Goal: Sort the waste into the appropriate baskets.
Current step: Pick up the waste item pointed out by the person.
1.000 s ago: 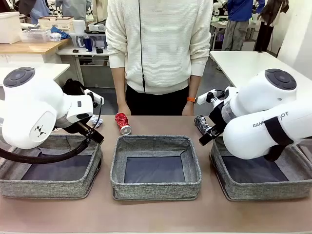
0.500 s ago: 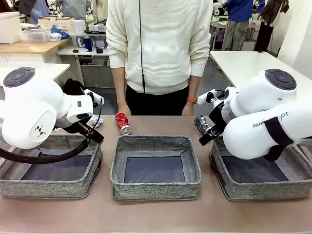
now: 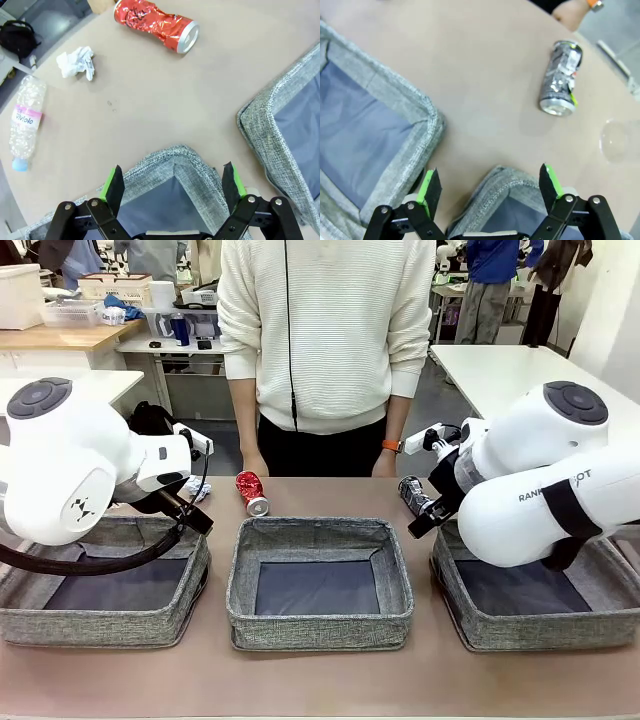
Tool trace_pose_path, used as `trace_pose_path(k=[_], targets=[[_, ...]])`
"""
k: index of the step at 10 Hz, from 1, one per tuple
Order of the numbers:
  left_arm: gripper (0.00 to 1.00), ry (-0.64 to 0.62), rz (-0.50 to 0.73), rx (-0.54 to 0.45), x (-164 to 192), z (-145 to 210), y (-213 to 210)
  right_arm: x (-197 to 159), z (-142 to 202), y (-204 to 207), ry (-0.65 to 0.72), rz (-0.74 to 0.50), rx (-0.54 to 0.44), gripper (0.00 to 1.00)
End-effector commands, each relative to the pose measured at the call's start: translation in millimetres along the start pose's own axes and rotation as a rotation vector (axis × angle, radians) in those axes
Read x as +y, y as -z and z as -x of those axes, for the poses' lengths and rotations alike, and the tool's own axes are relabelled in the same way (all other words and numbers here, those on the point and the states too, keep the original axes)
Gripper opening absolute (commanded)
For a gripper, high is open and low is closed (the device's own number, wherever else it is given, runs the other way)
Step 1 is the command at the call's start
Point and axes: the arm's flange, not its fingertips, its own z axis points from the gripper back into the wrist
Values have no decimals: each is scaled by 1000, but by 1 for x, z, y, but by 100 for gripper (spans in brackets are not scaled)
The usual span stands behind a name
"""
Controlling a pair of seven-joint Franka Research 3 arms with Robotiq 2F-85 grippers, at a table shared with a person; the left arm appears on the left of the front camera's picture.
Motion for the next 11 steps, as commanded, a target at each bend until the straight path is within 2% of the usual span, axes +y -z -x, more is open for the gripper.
trace_pose_path(k=[1,3,4,6,7,8,9,10,11], targets=[[100,1,0,0,0,0,0,0,0,-1,1,0,-2,100],[100,0,0,0,0,0,0,0,2,-15,-9,24,21,100],[100,-1,-12,-3,-13,-4,-39,2,5,-50,-31,25,-20,100],[100,95,5,-146,-59,-7,-142,14,27,-137,-59,93,-115,100],[100,128,-21,-217,-72,11,-184,21,49,-169,-63,83,-121,100],[100,141,-6,-268,-80,30,-203,25,71,-183,-30,82,-128,100],[100,105,-50,-199,-81,43,-203,27,87,-186,38,123,-112,100],[100,36,-191,-104,-70,42,-185,22,86,-171,81,218,-124,100],[100,149,-39,-245,-81,-35,-222,-1,-17,-198,-24,96,-135,100]])
